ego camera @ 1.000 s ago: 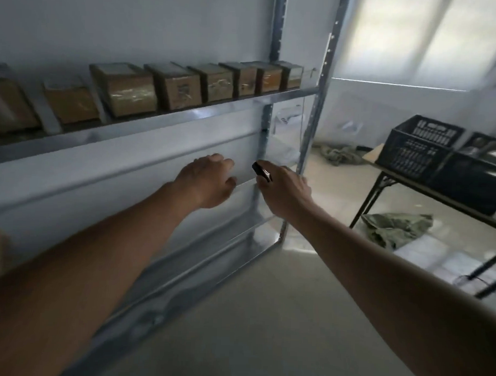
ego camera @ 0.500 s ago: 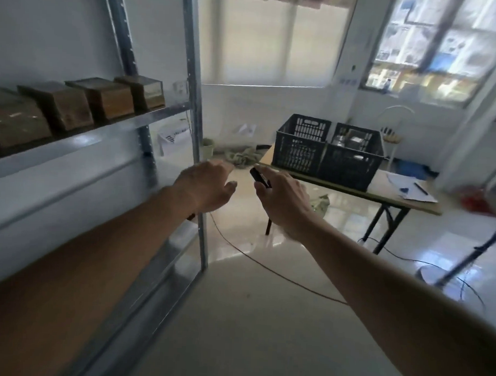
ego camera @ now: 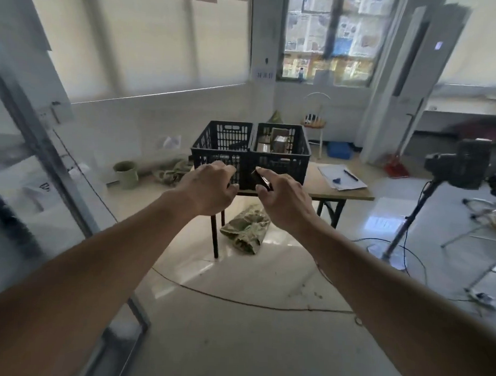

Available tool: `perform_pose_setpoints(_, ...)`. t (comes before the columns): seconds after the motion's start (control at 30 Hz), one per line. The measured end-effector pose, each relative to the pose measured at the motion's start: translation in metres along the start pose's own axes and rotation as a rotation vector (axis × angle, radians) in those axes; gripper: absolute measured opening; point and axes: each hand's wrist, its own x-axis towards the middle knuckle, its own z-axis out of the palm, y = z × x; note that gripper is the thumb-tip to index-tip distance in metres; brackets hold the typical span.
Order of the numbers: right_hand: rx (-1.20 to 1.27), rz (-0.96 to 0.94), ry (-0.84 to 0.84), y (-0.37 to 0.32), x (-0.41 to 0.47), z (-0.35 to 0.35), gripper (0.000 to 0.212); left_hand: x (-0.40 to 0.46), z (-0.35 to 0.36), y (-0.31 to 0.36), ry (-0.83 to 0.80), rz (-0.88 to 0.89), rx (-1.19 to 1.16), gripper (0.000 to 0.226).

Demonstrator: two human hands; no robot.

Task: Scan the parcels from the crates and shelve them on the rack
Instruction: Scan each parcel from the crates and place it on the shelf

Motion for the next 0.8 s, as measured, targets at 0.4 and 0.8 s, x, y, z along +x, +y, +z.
perform_pose_setpoints(0.4,-0.032,0.031,-0.046,0.186,0.166,-0.044,0.052,0.232,0.077,0.094,-0.058,0.015,-0.097,0.062)
perform_pose_setpoints(0.8,0.010,0.065,-0.108,0.268,0.354,0.006,0.051,0.439,0.151,0.050,-0.091,0.038,-0.120,0.054)
